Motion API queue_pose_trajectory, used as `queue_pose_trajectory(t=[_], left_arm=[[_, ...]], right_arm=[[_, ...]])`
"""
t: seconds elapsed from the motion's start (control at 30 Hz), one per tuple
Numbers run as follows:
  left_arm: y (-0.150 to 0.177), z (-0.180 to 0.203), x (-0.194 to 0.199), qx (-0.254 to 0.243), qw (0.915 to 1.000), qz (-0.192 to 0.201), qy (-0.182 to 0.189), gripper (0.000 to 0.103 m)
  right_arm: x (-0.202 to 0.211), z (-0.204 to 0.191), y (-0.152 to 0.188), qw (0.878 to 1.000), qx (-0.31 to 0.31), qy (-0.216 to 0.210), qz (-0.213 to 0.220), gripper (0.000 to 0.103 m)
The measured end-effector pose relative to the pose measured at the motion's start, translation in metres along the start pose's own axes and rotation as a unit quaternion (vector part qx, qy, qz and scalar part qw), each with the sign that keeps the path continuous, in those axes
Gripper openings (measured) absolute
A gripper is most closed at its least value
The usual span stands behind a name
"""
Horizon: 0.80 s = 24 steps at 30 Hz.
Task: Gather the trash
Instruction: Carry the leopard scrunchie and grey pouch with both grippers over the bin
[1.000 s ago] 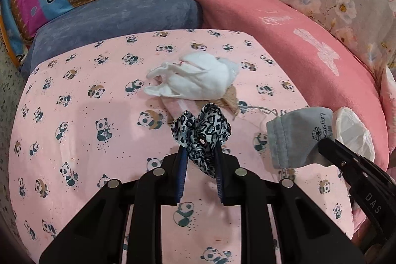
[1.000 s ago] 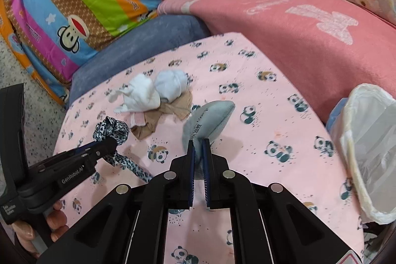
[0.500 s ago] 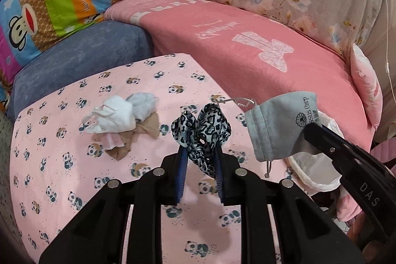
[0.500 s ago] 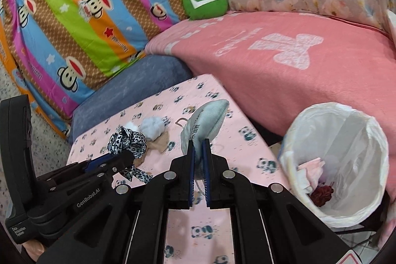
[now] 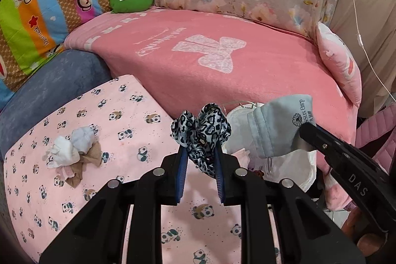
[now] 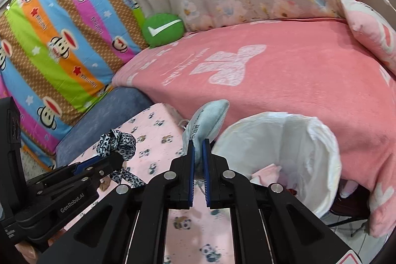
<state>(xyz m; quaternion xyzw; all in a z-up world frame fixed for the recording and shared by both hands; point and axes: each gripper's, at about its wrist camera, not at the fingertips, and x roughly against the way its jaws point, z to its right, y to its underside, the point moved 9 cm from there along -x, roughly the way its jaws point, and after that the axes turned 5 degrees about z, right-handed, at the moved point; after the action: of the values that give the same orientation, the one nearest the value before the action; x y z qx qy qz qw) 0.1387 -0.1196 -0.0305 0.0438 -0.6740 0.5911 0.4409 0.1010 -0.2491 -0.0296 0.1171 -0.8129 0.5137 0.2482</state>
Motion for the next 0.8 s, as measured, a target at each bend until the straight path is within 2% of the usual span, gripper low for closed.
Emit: queue_pose_trajectory(t=[0.3, 0.8], left_arm=[[-0.004, 0.045, -0.014, -0.033, 0.9991, -0.012, 0.024, 0.020], [-0.004, 0.082, -0.031, -0.056, 0.9971, -0.030, 0.042, 0.020]], right_arm=[[0.009, 0.059, -0.006, 0.999, -0.036, 0.030, 0.010, 0.008], [0.007, 0.093, -0.001, 0.997, -0.060, 0.044, 0.007, 0.008]])
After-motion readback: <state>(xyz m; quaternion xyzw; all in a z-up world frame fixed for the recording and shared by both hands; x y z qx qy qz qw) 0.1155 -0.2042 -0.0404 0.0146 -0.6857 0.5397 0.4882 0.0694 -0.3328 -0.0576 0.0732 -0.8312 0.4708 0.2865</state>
